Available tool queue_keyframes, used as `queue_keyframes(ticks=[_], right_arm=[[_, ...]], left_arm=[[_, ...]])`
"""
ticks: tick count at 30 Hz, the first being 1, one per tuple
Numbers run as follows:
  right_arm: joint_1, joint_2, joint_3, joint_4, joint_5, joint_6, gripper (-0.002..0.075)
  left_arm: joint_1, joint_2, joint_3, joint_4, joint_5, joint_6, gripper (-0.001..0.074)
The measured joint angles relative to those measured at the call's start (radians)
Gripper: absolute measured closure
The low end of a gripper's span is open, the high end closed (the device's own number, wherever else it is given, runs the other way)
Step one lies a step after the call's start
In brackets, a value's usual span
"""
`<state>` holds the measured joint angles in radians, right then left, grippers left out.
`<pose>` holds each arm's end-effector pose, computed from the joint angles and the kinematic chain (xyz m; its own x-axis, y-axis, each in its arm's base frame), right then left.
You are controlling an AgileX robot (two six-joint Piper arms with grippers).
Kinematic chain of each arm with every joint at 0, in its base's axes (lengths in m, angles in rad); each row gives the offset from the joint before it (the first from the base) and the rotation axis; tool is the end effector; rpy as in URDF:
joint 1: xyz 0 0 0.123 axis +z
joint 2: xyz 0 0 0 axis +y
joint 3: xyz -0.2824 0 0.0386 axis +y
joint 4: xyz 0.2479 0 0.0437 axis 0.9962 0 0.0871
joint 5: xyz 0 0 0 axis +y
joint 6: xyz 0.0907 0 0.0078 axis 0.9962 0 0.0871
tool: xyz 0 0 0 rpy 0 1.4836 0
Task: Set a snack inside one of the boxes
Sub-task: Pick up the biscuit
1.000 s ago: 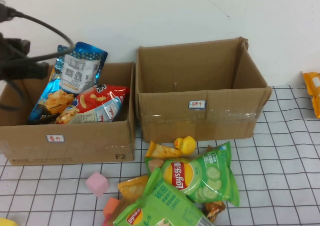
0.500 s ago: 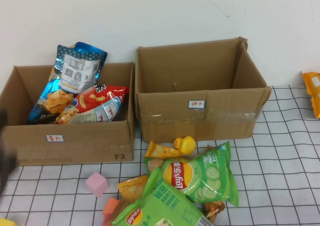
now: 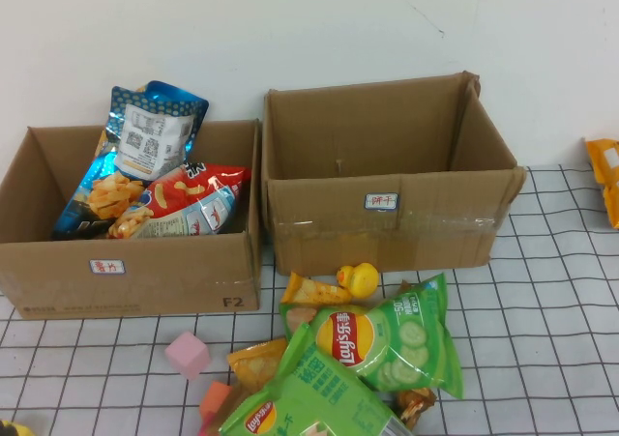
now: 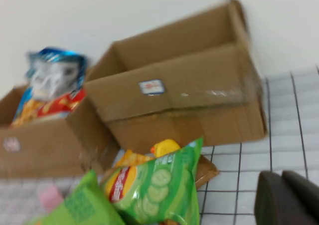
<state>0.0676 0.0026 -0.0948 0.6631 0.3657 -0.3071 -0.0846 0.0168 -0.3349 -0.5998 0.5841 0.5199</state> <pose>0.0473 0.0234 0.2185 -0.1975 0.2971 -0.9342 -0.2335 0.9113 0.3391 0.0237 -0.0305 0.2771 -0.0932 0.0093 -0.9956 0.3892 0.9207 -0.0278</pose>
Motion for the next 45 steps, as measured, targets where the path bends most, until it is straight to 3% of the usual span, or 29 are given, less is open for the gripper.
queue_keyframes(ticks=[4, 12, 20, 25, 31, 38, 45], right_arm=[[0.000, 0.117, -0.145, 0.003, 0.158, -0.215, 0.0727], [0.000, 0.518, -0.458, 0.000, 0.655, -0.765, 0.0727], [0.034, 0.775, -0.646, -0.001, 0.835, -0.903, 0.0727], [0.158, 0.864, -0.696, -0.033, 0.825, -0.900, 0.0727], [0.409, 1.003, -0.712, -0.149, 0.719, -0.794, 0.0727], [0.694, 1.250, -0.758, -0.401, 0.559, -0.520, 0.0727], [0.842, 1.526, -0.928, -0.553, 0.473, -0.231, 0.0727]], left_arm=[[0.000, -0.031, 0.001, 0.000, 0.038, -0.035, 0.0736], [0.000, -0.031, 0.001, 0.000, 0.042, -0.073, 0.0736], [0.000, -0.033, 0.001, 0.000, 0.060, -0.076, 0.0736], [0.000, -0.033, 0.001, 0.000, 0.061, -0.076, 0.0736], [0.000, -0.033, 0.001, 0.000, 0.061, -0.078, 0.0736], [0.000, -0.033, 0.001, 0.006, 0.061, -0.078, 0.0736], [0.000, -0.033, 0.001, 0.023, 0.061, -0.078, 0.0736]])
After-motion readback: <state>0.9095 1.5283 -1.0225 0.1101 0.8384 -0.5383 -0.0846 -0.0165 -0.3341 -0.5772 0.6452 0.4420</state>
